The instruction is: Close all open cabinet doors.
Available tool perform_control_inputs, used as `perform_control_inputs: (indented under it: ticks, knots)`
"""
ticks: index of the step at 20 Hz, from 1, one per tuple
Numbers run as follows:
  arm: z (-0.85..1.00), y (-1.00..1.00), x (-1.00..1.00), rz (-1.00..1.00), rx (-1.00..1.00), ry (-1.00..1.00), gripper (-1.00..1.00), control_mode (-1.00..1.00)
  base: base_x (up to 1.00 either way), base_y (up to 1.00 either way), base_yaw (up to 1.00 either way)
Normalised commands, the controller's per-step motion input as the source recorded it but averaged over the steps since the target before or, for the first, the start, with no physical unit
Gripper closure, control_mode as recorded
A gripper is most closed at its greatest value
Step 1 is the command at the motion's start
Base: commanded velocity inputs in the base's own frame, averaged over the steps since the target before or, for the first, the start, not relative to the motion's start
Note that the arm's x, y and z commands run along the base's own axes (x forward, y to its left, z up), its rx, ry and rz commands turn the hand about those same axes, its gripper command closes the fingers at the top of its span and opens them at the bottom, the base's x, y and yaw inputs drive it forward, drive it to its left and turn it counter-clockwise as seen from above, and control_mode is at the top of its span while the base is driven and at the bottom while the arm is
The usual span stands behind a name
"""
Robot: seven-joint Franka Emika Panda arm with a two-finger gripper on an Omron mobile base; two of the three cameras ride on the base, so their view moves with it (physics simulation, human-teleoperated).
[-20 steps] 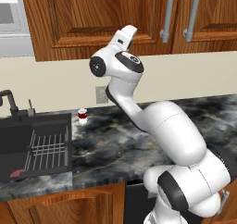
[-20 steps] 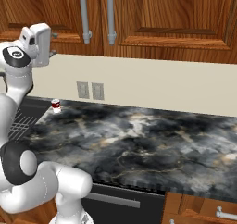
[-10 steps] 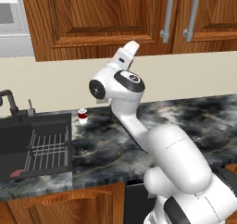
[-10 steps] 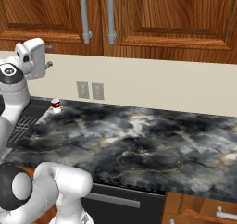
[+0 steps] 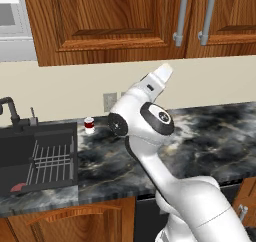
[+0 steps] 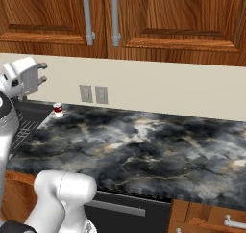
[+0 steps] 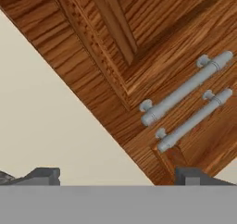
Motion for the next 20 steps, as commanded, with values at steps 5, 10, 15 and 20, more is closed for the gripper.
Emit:
perform_control_inputs:
  ticks: [5, 10, 15, 20]
  knots:
    - [0.00, -0.73, -0.90, -0.10, 0.33, 0.00, -1.00, -1.00, 0.00, 0.00, 0.00]
    - [-0.05, -0.53, -0.45, -0.03, 0.12, 0.00, -1.00, -1.00, 0.00, 0.00, 0.00]
    - [-0.15, -0.30, -0.17, 0.00, 0.02, 0.00, -1.00, -1.00, 0.00, 0.00, 0.00]
    - [-0.11, -0.10, -0.01, 0.00, 0.00, 0.00, -1.00, -1.00, 0.00, 0.00, 0.00]
